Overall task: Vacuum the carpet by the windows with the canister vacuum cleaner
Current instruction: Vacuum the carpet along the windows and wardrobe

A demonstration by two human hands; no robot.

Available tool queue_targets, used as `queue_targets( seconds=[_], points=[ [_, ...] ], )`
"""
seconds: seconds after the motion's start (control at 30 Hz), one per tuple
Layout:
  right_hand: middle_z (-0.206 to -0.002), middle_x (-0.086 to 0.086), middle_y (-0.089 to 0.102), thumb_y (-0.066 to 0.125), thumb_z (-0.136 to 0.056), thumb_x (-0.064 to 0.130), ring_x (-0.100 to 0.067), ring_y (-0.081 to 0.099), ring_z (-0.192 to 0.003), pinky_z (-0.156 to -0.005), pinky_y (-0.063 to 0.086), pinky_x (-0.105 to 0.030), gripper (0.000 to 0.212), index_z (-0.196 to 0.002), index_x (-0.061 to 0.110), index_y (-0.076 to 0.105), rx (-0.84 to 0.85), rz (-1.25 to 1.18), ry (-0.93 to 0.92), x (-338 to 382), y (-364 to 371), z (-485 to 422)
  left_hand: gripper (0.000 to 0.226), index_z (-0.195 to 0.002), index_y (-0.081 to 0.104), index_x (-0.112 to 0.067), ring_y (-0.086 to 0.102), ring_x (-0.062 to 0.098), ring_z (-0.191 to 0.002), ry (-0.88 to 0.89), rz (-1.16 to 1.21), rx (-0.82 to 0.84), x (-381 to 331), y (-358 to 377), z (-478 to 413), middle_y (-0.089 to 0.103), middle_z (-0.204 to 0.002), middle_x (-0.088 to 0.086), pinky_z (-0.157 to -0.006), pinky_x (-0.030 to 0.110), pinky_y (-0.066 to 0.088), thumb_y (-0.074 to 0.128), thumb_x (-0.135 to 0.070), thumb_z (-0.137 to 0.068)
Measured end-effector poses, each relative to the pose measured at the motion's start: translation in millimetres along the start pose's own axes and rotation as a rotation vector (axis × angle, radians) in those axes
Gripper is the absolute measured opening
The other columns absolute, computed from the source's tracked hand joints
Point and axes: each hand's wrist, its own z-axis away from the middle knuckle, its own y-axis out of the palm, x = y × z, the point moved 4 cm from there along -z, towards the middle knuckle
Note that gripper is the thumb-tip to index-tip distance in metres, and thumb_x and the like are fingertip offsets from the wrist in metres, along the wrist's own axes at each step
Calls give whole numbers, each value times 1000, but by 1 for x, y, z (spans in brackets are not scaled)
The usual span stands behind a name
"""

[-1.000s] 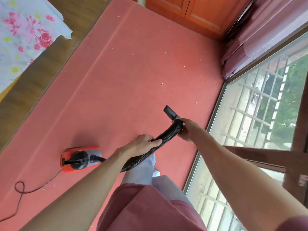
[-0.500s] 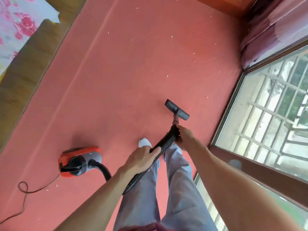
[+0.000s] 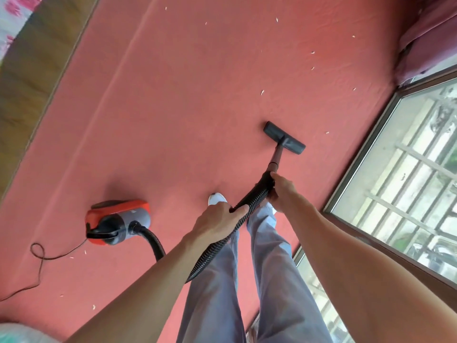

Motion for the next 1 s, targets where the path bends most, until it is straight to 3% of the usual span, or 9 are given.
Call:
queue_targets(
  seconds=[0.13,0.23,0.33,0.47,0.53,0.6,0.67,0.83,1.0],
  points=[
    [-93,-18,65,65,-90,18,-34,66,-85,-71,58,-41,31,-113,-2,59,24,-58,49,-10,0,16,58,-74,58,-11,70,31,-68,4,-24,139,-2,-4,2,70,-75,11,-79,44,58,48,-67,-82],
    [-85,-12,63,60,-94,18,-25,63,-74,-58,55,-31,17,-104,3,60,58,-84,136,-42,-1,35,44,-74,56,-13,64,23,-64,-35,-112,267,10,-17,2,64,-74,6,-74,37,55,52,-53,-93],
    [-81,-10,61,56,-97,18,-21,60,-69,-51,51,-27,14,-103,6,58,64,-86,205,-65,-4,40,42,-78,59,-10,64,19,-53,-97,-114,313,25,-25,4,67,-73,7,-60,28,51,55,-49,-94],
    [-76,-8,57,55,-96,20,-20,55,-66,-58,46,-30,12,-95,8,58,82,-68,178,-47,6,35,49,-71,57,-15,68,28,-59,-84,-76,220,29,-23,-5,65,-67,6,-71,44,59,55,-62,-83],
    [-75,-7,56,55,-95,21,-20,55,-64,-55,45,-29,12,-94,9,58,66,-75,119,-19,8,26,51,-69,54,-16,70,28,-58,-40,-39,116,16,-21,-11,65,-63,3,-69,42,58,52,-65,-83],
    [-79,-8,58,57,-93,24,-20,57,-66,-56,48,-28,22,-108,8,58,57,-98,45,13,6,13,53,-75,60,-12,69,26,-59,37,1,0,-8,-19,-20,69,-68,7,-69,39,57,52,-63,-87],
    [-80,-9,57,54,-92,24,-21,57,-68,-60,50,-30,26,-110,6,57,62,-199,-15,46,1,1,52,-78,64,-12,71,26,-63,134,18,-65,-36,-15,-32,71,-71,9,-70,40,58,52,-61,-89],
    [-72,-6,52,44,-95,27,-16,51,-60,-56,47,-26,20,-92,9,53,175,-516,-105,99,-22,-2,40,-79,56,-21,68,25,-70,310,-104,-69,-89,-9,-57,68,-72,1,-68,39,53,52,-59,-88],
    [-77,-9,57,51,-94,23,-18,57,-64,-59,48,-28,22,-107,5,57,84,-486,-144,84,-49,4,38,-83,57,-20,65,20,-70,405,-177,9,-73,-8,-62,66,-72,0,-67,35,50,49,-54,-96]
  ],
)
